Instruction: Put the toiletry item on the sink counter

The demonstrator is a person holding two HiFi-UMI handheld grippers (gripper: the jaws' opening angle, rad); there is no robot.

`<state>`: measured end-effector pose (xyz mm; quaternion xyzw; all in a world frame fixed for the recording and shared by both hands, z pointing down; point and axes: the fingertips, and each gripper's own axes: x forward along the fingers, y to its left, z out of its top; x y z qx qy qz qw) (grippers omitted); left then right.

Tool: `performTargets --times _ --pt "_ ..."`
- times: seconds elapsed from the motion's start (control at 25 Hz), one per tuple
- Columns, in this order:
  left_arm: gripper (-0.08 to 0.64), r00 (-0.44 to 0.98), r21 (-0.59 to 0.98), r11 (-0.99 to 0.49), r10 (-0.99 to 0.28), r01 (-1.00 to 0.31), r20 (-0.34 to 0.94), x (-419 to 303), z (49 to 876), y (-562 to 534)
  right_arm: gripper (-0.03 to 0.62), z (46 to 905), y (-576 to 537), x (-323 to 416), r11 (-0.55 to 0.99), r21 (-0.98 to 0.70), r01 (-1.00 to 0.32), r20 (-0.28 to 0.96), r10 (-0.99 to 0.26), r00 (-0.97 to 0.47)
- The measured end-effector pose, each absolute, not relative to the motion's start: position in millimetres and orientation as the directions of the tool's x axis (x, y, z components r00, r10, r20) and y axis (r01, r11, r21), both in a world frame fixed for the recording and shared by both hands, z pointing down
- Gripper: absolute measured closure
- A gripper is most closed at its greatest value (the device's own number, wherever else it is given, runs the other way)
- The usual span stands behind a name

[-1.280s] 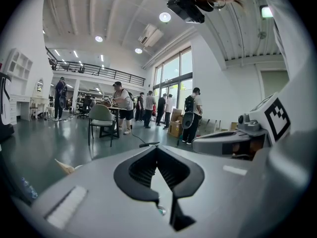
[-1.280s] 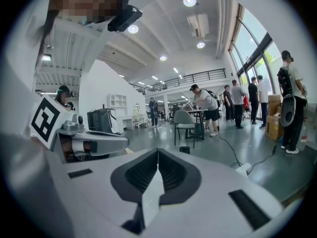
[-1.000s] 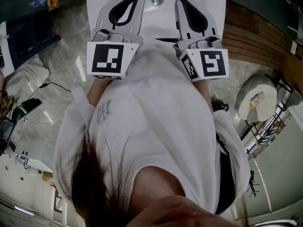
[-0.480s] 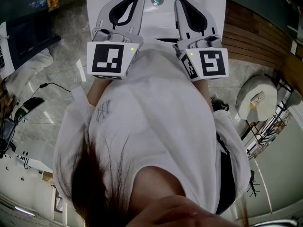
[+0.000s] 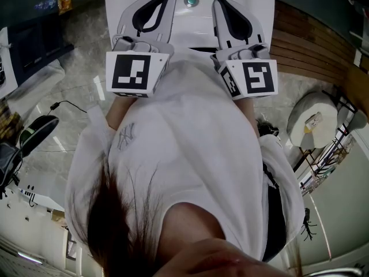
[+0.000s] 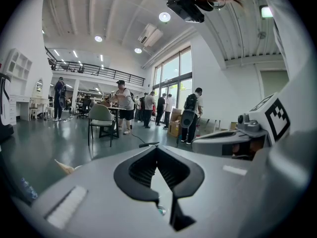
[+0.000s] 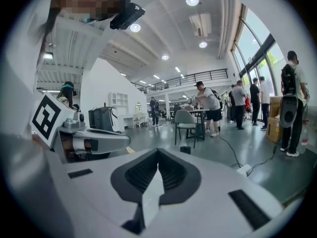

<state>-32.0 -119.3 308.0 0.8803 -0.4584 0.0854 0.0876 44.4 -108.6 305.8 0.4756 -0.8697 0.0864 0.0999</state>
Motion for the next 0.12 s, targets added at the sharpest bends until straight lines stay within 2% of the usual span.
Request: performTargets --times 0.12 --pt "0.551 0.561 0.080 -0.560 -0.793 -0.825 0.238 -32.5 306.6 -117.8 0.583 303.6 -107.3 44.1 0.533 -0.055 -0.844 0.253 -0.810 -0.529"
